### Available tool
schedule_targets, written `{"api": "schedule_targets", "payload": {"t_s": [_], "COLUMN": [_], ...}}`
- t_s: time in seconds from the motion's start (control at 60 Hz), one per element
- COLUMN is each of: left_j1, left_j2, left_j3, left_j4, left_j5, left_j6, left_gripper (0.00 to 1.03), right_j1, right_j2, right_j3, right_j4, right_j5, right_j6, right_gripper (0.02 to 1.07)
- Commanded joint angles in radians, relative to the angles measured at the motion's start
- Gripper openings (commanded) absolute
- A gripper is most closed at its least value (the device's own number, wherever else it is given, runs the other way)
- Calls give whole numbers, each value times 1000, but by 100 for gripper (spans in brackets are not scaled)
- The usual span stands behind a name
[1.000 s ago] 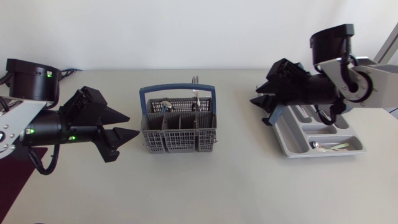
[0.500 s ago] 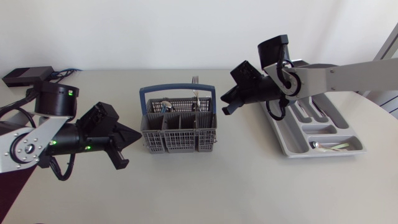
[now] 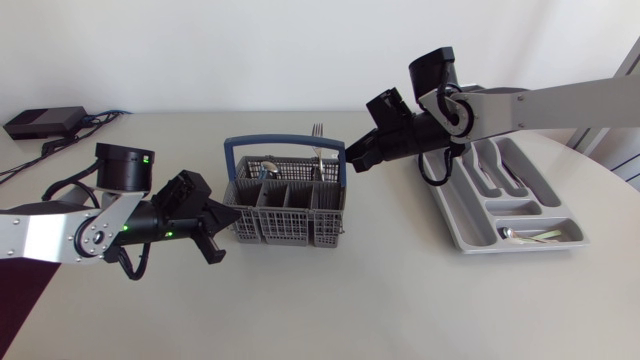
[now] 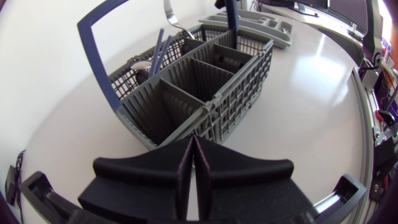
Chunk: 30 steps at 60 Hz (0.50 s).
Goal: Sort the cutlery from the basket into the organizer compartments.
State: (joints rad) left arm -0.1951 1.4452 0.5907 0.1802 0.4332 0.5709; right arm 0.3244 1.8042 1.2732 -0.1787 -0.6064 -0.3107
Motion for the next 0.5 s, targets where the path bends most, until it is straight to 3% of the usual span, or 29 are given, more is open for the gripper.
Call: {"api": "schedule_targets", "payload": {"t_s": [0.0,0.333,0.483], "left_j1": [14,102,163], "left_j2": [64,58,35], "left_j3": [18,8,4], "left_j4": [28,39,16], "left_j5": [-4,24,61], "left_j6": [-22,-11,9], "left_gripper": [4,4,4], "right_j1": [25,104,16], "right_j2": [-32,-177,-270], "right_j3": [-48,-176,-229], "right_j4": [-45,-110,-105], "right_j5": [-49,-50,-26], "right_j6": [-2,-44,-39], "right_gripper": [7,7,7]}}
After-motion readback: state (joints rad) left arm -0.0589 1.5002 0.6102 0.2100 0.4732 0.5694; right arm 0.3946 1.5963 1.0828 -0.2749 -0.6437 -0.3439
